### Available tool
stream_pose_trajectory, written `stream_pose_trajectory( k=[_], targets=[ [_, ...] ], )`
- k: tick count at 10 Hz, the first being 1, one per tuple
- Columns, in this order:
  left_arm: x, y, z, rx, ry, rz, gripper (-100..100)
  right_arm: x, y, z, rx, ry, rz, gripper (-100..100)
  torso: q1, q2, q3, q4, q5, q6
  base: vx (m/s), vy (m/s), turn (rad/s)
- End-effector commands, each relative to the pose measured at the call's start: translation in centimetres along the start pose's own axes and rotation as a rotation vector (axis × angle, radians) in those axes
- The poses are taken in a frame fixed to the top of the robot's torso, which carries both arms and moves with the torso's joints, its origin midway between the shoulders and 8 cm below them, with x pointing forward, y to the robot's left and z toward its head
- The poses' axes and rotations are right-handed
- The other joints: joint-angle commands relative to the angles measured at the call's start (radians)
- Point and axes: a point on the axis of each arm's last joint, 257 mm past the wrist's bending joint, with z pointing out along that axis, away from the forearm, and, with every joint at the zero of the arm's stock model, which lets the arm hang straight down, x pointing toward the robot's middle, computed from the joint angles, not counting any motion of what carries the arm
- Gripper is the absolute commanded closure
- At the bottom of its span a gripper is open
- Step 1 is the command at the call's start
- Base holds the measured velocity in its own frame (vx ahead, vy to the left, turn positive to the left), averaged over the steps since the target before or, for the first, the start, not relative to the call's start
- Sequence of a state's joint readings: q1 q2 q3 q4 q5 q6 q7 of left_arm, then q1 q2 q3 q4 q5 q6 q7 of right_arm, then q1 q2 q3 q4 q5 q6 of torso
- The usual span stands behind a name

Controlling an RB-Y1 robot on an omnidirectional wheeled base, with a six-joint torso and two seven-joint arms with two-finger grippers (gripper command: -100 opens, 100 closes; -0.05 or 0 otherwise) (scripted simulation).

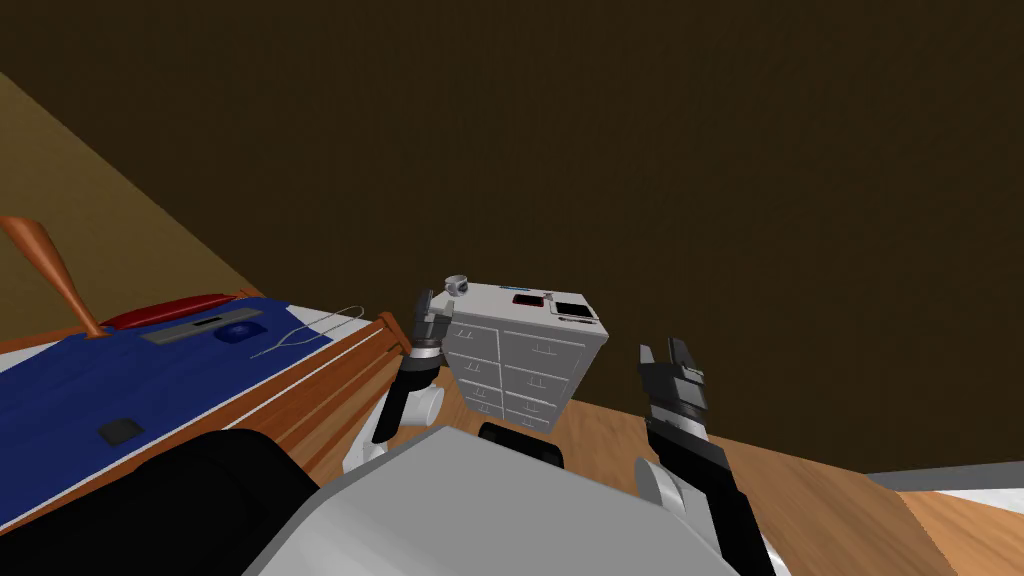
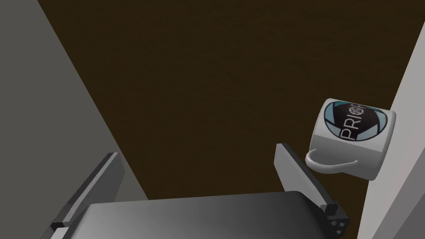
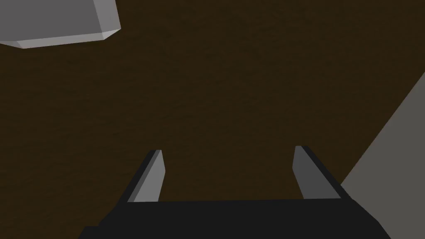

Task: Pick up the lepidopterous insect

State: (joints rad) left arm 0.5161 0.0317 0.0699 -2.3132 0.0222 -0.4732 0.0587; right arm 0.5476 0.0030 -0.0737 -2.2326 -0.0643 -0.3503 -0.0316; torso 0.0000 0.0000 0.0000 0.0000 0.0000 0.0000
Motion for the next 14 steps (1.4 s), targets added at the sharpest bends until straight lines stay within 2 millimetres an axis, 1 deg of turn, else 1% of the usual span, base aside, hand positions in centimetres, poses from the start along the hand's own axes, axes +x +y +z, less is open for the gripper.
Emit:
stream_pose_trajectory(
  k=[1, 4, 5, 6, 7, 8, 9, 10, 11, 12, 13, 14],
  targets=[
    [0.0, 0.0, 0.0, 0.000, 0.000, 0.000, 0, 0.2, -0.5, -0.3, 0.015, 0.034, -0.034, -100, 0.000, 0.000, 0.000, 0.000, 0.000, 0.000, -0.015, -0.021, 0.057],
    [0.0, 0.0, 0.0, 0.000, 0.000, 0.000, 0, 0.6, -2.7, -1.6, 0.071, 0.123, -0.138, -100, -0.004, 0.003, 0.002, 0.001, -0.001, 0.000, -0.046, -0.063, 0.109],
    [0.0, 0.0, 0.0, 0.000, 0.000, 0.000, 0, 0.7, -2.7, -1.6, 0.070, 0.136, -0.146, -100, -0.006, 0.004, 0.002, 0.001, -0.001, 0.000, -0.030, -0.072, 0.046],
    [0.0, 0.0, 0.0, 0.000, 0.000, 0.000, 0, 0.8, -3.7, -2.3, 0.095, 0.175, -0.192, -100, -0.005, 0.003, 0.002, 0.001, -0.001, 0.000, -0.026, -0.056, 0.123],
    [0.0, 0.0, 0.0, 0.000, 0.000, 0.000, 0, 0.8, -3.7, -2.3, 0.094, 0.180, -0.195, -100, -0.005, 0.002, 0.001, 0.000, -0.001, 0.000, -0.024, -0.048, 0.044],
    [0.0, 0.0, 0.0, 0.000, 0.000, 0.000, 0, 0.8, -4.9, -3.1, 0.120, 0.222, -0.246, -100, -0.004, 0.002, 0.001, 0.000, -0.001, 0.000, -0.043, -0.056, 0.106],
    [0.0, 0.0, 0.0, 0.000, 0.000, 0.000, 0, 0.9, -4.9, -3.1, 0.120, 0.230, -0.251, -100, -0.004, 0.003, 0.001, 0.001, -0.001, 0.000, -0.038, -0.056, 0.061],
    [0.0, 0.0, 0.0, 0.000, 0.000, 0.000, 0, 0.8, -6.1, -4.1, 0.147, 0.273, -0.304, -100, -0.004, 0.002, 0.001, 0.001, -0.001, 0.000, -0.039, -0.071, 0.118],
    [0.0, 0.0, 0.0, 0.000, 0.000, 0.000, 0, 0.8, -6.1, -4.1, 0.146, 0.285, -0.311, -100, -0.005, 0.003, 0.001, 0.001, -0.001, 0.000, -0.038, -0.061, 0.072],
    [0.0, 0.0, 0.0, 0.000, 0.000, 0.000, 0, 0.6, -7.3, -5.1, 0.173, 0.330, -0.366, -100, -0.005, 0.002, 0.001, 0.001, -0.001, 0.000, -0.060, -0.069, 0.149],
    [0.0, 0.0, 0.0, 0.000, 0.000, 0.000, 0, 0.7, -7.3, -5.1, 0.172, 0.346, -0.376, -100, -0.005, 0.003, 0.002, 0.001, -0.001, 0.000, -0.049, -0.066, 0.072],
    [0.0, 0.0, 0.0, 0.000, 0.000, 0.000, 0, 0.3, -8.6, -6.3, 0.199, 0.391, -0.433, -100, -0.005, 0.003, 0.002, 0.001, -0.001, 0.000, -0.047, -0.091, 0.145]
  ],
)
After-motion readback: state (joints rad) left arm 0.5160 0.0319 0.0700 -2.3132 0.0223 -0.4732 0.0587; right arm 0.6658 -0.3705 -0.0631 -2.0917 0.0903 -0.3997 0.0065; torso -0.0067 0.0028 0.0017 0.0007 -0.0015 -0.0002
